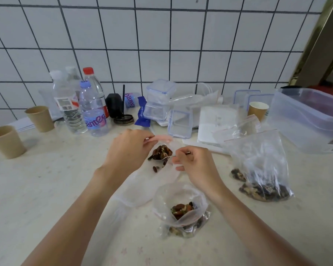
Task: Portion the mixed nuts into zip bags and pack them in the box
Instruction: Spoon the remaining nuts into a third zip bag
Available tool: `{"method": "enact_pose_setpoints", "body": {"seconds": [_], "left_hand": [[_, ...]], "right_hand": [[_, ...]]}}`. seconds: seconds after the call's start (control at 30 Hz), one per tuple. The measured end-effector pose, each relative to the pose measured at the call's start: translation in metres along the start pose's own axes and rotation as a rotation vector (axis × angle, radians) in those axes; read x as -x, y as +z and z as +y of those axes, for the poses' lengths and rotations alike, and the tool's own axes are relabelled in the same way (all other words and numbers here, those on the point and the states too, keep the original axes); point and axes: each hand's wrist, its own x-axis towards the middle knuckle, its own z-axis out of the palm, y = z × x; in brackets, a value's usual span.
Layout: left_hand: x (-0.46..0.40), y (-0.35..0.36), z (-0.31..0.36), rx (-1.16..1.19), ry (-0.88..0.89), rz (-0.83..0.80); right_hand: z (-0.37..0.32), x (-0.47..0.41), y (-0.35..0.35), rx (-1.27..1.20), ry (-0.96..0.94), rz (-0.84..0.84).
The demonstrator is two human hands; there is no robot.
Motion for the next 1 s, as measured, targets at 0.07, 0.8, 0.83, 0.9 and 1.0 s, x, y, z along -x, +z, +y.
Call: {"method": "enact_pose_setpoints", "body": {"seconds": [0.07, 0.8, 0.83, 0.9, 1.0], "left_hand": [[-0.001, -0.001, 0.006, 0.065, 0.051, 0.028], [0.003, 0.007, 0.007, 0.068, 0.296, 0.179], [0.003, 0.007, 0.007, 0.064, 0.295, 0.175], [0.002, 0.007, 0.004, 0.079, 0.285, 0.181], [0.0, 0.004, 0.001, 0.099, 0.28, 0.217]], "right_hand": [[0.003, 0.001, 0.0, 0.008, 0.009, -0.017], [0.022, -0.006, 0.003, -0.214, 0.119, 0.016], [0.023, -0.006, 0.003, -0.215, 0.115, 0.02], [0.025, -0.006, 0.003, -0.189, 0.087, 0.026], [0.025, -0.005, 0.001, -0.137, 0.027, 0.039]]}}
